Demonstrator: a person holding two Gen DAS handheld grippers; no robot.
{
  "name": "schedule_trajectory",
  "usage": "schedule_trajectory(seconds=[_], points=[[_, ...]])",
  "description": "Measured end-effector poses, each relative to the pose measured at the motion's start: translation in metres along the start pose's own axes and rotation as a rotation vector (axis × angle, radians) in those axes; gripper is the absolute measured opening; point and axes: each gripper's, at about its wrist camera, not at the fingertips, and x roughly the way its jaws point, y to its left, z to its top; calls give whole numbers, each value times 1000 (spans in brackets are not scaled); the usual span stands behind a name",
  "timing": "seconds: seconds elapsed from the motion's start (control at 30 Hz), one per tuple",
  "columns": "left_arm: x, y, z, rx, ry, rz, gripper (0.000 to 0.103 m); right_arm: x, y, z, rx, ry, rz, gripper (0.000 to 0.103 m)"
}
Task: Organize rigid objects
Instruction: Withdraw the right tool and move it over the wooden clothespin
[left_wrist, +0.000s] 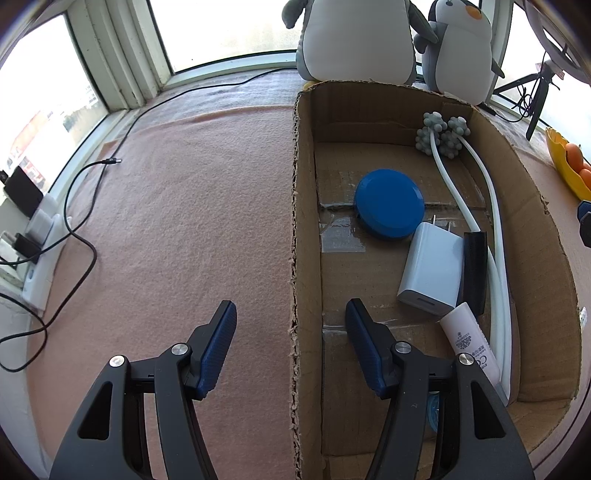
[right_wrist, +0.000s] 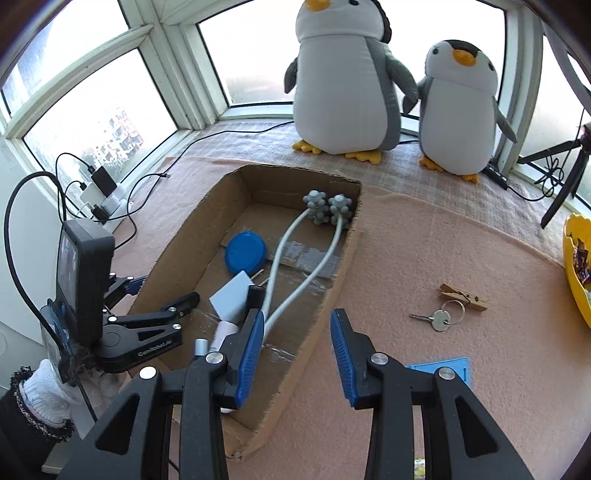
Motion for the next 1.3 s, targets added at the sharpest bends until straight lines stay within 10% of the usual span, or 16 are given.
schedule_trajectory(seconds=[0.6, 1.3], points=[[-10, 1, -8, 2, 52, -24, 61, 31, -138, -7, 297, 98, -55, 31], [-18, -7, -19, 61, 109, -23, 61, 65, -169, 3, 390, 139, 34, 16]])
